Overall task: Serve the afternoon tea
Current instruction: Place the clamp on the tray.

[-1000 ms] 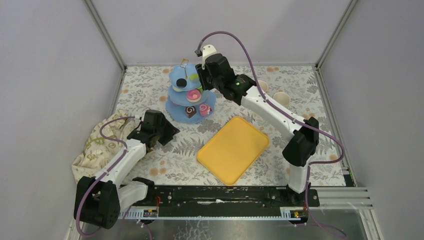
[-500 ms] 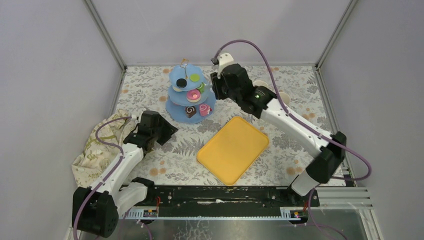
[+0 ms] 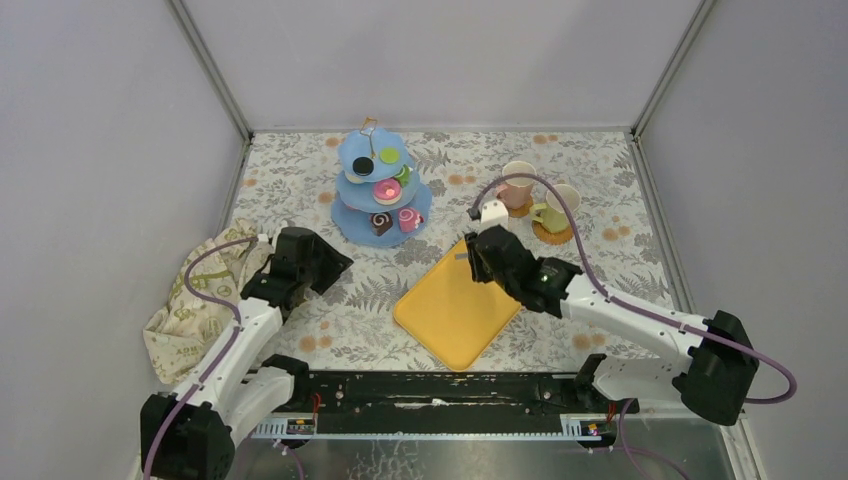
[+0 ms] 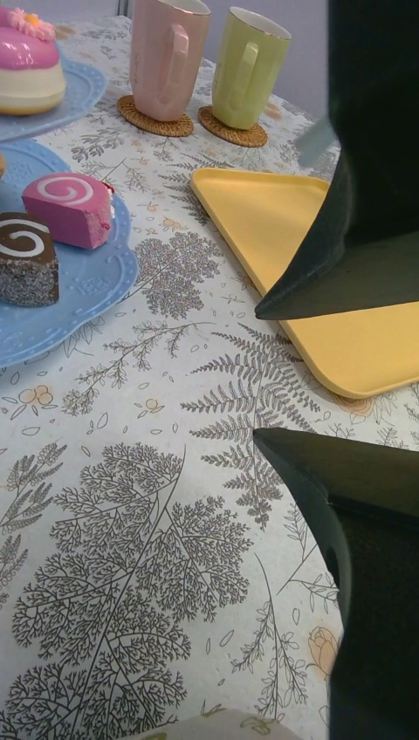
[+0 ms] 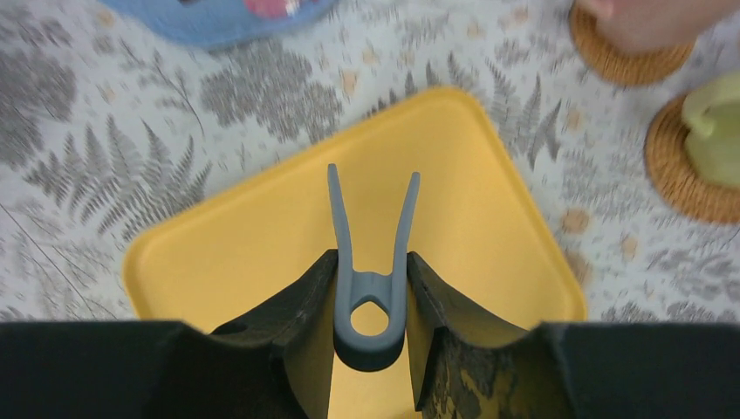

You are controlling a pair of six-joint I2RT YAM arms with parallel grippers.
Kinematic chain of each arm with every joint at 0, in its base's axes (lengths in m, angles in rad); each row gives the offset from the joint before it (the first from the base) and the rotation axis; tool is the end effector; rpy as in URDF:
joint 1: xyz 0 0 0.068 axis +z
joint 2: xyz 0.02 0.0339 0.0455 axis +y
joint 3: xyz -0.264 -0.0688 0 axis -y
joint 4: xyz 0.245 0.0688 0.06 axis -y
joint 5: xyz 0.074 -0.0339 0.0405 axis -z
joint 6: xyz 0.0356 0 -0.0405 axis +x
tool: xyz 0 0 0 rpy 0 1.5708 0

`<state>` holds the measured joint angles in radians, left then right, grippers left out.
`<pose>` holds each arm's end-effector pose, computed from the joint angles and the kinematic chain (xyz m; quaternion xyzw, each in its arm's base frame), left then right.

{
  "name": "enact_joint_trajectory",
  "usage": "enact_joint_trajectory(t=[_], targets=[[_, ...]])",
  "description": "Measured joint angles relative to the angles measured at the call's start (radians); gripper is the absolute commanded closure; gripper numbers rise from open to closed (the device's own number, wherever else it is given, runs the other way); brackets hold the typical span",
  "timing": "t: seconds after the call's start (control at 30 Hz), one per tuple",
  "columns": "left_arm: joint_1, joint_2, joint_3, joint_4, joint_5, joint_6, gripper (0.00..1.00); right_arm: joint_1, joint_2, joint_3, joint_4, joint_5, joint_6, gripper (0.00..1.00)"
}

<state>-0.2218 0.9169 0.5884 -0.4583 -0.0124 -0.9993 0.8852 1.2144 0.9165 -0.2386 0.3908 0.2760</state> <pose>0.1835 -0.0409 0.2232 -0.3525 0.8543 -0.2143 0.3163 0.1825 0.2016 0.2917 -0.1642 0.8422 0.1249 0.4981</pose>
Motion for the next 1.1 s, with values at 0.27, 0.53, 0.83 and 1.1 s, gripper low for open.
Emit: enact_joint_trajectory(t=[0.27,0.53,0.83,1.1], targets=[[0.000,-0.030,-0.049,0.000,0.001,0.000,0.44,0.152,-0.035,-0.206,0.026,0.150,0.152,0.61],[0.000,-0.053,-0.080,0.007,0.001,0.001,0.44,0.235,0.031,-0.321,0.095,0.237,0.296,0.55],[0.000,-0.055,-0.127,0.039,0.002,0.000,0.45,0.256,0.161,-0.361,0.143,0.247,0.407,0.41],[0.000,-0.048,-0.125,0.063,-0.002,0.000,0.45,0.257,0.195,-0.337,0.148,0.253,0.421,0.28]])
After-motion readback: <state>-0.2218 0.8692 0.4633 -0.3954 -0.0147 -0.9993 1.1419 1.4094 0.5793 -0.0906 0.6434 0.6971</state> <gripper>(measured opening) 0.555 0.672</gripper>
